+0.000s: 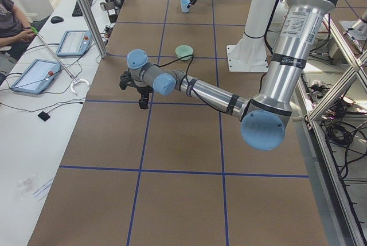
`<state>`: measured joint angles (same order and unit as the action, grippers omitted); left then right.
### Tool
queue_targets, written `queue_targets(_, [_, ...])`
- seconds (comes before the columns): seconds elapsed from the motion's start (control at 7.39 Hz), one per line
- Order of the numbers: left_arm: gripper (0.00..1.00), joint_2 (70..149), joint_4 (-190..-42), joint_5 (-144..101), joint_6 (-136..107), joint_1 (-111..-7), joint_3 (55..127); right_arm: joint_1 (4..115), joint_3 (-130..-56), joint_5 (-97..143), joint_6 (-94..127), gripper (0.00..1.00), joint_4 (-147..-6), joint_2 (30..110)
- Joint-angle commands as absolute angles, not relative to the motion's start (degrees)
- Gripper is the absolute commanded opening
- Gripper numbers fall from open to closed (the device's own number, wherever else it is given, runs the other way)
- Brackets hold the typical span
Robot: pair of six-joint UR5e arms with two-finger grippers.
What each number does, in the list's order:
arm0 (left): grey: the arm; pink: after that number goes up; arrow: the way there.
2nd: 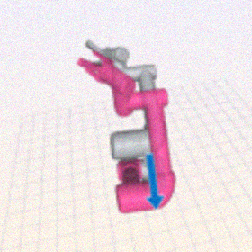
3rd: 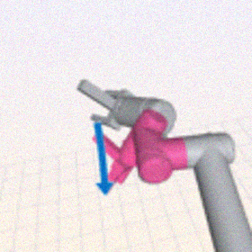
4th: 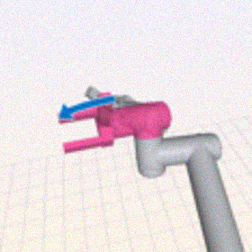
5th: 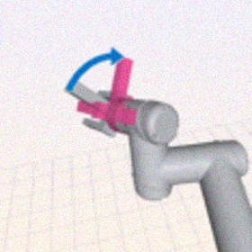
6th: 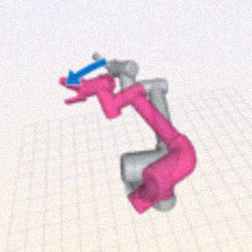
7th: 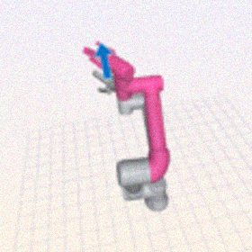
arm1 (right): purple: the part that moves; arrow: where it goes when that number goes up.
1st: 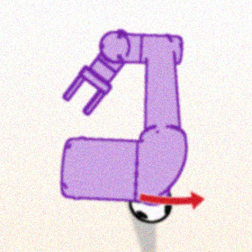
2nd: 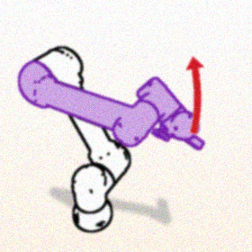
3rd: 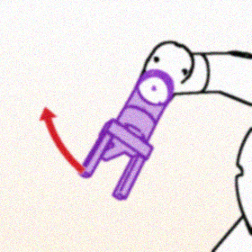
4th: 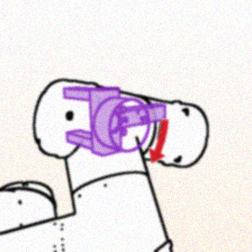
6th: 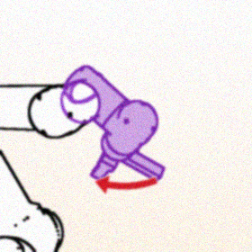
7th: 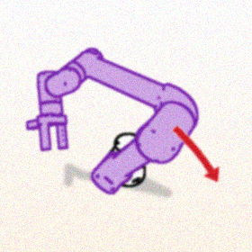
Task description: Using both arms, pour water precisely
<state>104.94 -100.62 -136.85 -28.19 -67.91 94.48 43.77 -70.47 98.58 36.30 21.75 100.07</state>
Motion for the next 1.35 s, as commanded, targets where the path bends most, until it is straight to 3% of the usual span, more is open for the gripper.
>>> queue_targets(0.0, [0.99, 104.94, -100.63, -136.85, -28.21, -68.03, 94.48, 43.77, -70.49, 98.88, 36.30, 0.99, 21.97, 100.54])
queue_targets(0.81, [0.99, 104.77, -100.55, -136.85, -28.13, -68.12, 95.19, 44.91, -75.94, 102.13, 36.12, 0.99, 25.04, 109.41])
queue_targets(0.95, [0.99, 104.85, -100.55, -136.85, -28.13, -68.12, 95.19, 47.70, -76.11, 104.65, 35.86, 0.99, 25.14, 109.95])
queue_targets(1.22, [0.99, 104.94, -100.02, -136.85, -28.21, -68.20, 95.27, 66.18, -77.34, 123.66, 35.77, 0.99, 16.59, 105.77])
